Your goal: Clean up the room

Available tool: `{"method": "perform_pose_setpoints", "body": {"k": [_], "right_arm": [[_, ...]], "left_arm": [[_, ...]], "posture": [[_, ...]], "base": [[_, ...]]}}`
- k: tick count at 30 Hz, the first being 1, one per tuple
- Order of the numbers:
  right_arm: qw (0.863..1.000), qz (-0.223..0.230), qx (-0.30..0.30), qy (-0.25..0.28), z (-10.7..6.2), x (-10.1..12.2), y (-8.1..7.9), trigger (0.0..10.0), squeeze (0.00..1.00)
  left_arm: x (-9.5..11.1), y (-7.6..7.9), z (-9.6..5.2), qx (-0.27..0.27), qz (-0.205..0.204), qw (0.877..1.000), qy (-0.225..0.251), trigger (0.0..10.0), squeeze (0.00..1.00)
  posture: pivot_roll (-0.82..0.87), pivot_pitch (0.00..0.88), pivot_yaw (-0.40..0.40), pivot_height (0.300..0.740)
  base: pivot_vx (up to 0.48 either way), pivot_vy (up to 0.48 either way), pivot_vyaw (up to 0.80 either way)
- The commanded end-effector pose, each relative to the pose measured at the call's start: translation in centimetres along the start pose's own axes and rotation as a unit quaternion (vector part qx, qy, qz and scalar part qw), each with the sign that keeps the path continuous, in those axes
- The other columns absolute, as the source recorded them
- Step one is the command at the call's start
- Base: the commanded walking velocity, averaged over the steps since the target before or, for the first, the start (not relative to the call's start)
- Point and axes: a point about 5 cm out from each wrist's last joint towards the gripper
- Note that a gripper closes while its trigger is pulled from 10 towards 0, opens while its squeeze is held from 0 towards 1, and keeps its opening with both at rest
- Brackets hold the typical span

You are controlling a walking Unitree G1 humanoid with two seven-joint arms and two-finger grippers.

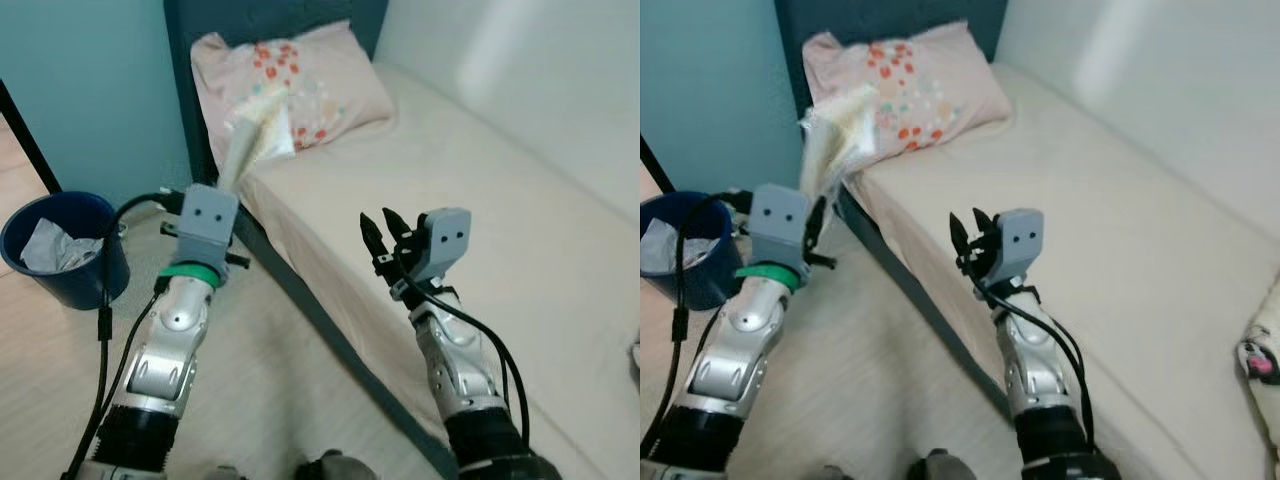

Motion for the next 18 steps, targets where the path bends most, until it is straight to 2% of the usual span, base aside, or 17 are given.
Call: {"method": "perform_pose_setpoints", "body": {"k": [1,18], "right_arm": [[1.000,0.006,-0.014,-0.005,-0.42,-0.35,0.51,10.0,0.00],[1.000,0.005,-0.022,-0.003,-0.34,-0.30,0.77,10.0,0.00]], "left_arm": [[0.58,0.55,0.05,-0.009,-0.001,1.000,0.016,10.0,0.00],[0.68,0.64,0.22,-0.013,0.001,1.000,0.020,10.0,0.00]], "posture": [[-0.04,0.038,-0.035,0.713],[-0.04,0.027,-0.029,0.713]], "base": [[0.480,0.000,0.00],[0.480,0.000,0.00]]}}
Point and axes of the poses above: a point about 5 cm out from each wrist's last joint towards the gripper, its own z axis pointing out of the wrist towards the gripper, its own x axis along the axis of the wrist's last joint, y = z × x, and after that the axes turned 13 degrees about z, right-handed
